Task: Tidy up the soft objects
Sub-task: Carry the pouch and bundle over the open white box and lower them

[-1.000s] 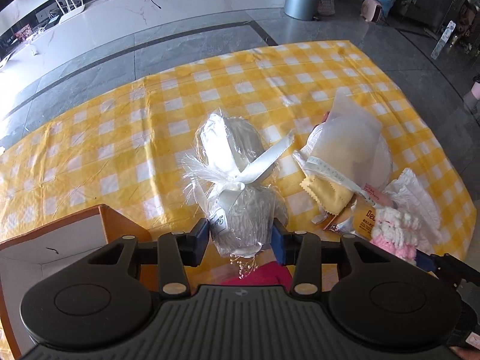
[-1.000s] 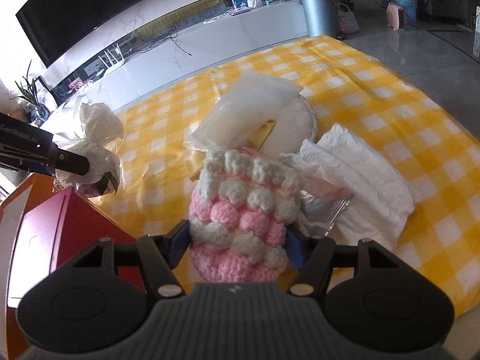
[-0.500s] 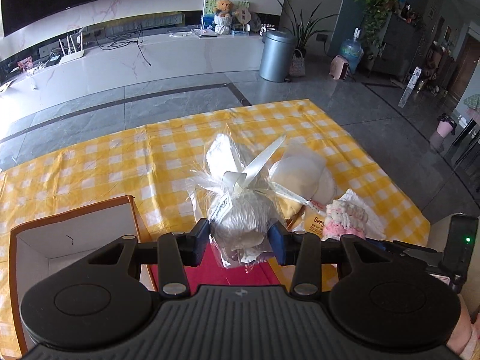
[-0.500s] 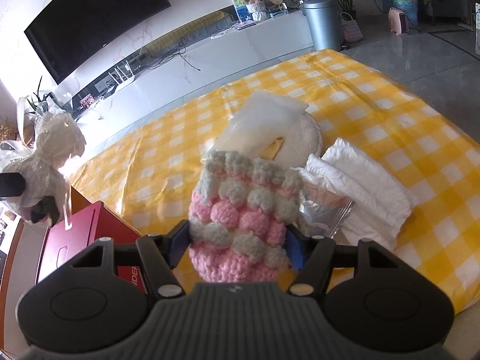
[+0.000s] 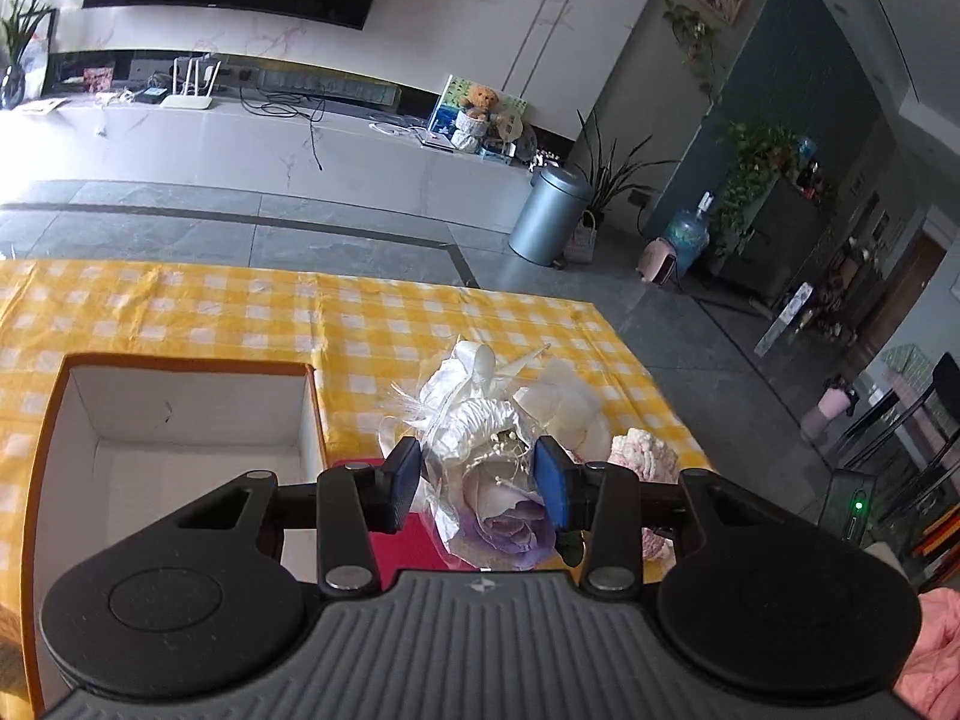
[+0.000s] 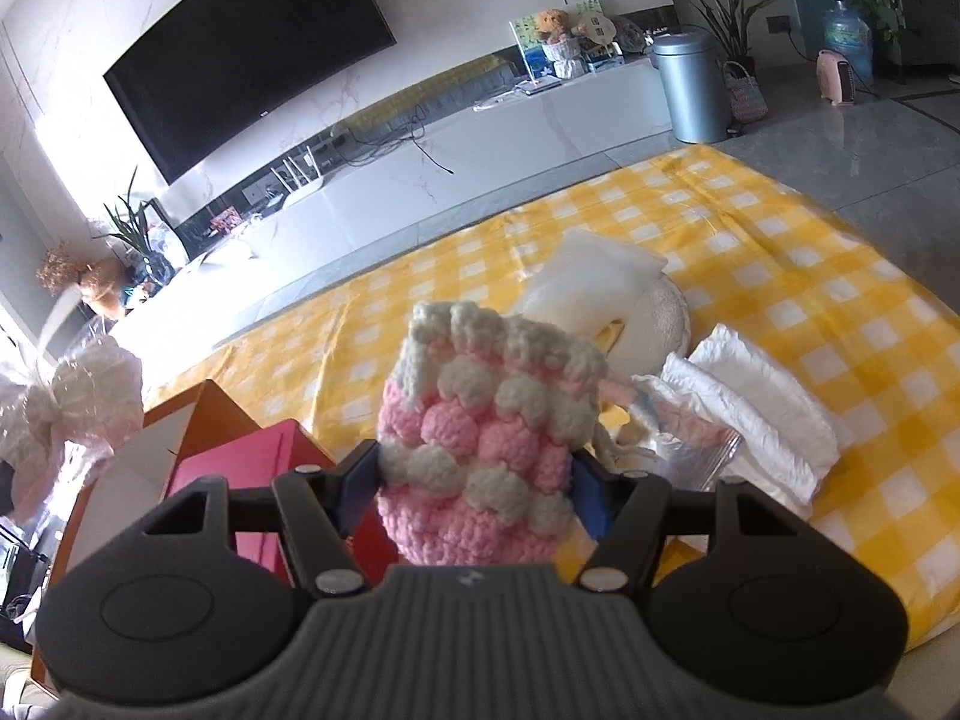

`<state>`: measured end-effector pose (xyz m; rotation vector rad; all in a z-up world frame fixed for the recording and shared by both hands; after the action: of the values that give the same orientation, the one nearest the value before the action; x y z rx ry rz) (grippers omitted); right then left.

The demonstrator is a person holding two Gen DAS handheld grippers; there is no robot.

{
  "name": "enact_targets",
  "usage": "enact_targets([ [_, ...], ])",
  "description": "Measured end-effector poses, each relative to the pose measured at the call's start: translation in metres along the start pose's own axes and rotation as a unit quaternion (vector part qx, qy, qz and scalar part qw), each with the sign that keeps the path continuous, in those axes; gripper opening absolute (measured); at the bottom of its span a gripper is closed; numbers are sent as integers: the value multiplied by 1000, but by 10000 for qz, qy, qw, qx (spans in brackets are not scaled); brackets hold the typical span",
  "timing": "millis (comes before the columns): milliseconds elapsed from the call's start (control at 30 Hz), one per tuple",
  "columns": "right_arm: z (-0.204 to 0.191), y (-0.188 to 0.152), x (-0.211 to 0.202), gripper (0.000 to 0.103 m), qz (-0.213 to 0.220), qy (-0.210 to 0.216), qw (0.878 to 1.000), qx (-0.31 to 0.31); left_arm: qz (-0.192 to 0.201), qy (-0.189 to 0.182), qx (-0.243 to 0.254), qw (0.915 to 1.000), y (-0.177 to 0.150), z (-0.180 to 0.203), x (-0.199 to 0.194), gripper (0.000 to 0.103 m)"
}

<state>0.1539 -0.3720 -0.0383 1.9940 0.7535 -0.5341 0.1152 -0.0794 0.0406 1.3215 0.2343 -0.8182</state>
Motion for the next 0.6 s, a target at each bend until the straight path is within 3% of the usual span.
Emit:
enact_targets([
  [333,-66,-13,-17,65,-175,1108,9919,-602,499,101,-658,9965,-33,-59,-43,47],
  [500,-105,-29,-27,65,-515,2196,9704,-860,803,21,-828,9933,-50,-88,-61,47],
  [600,-130,-38,-31,65,-647,2613,9573,-1056,894,84,-831,9925,-58,-101,-67,47],
])
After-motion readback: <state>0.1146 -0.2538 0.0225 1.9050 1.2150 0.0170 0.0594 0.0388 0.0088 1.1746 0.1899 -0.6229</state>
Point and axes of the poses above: each gripper's, at about its wrist camera, not at the fingertips, and x roughly the way its jaws point, z to its right, y to its top, the point moved 3 cm from there along x, roughly the way its jaws point, and after that the axes turned 9 degrees about x, right-handed, at the moved point
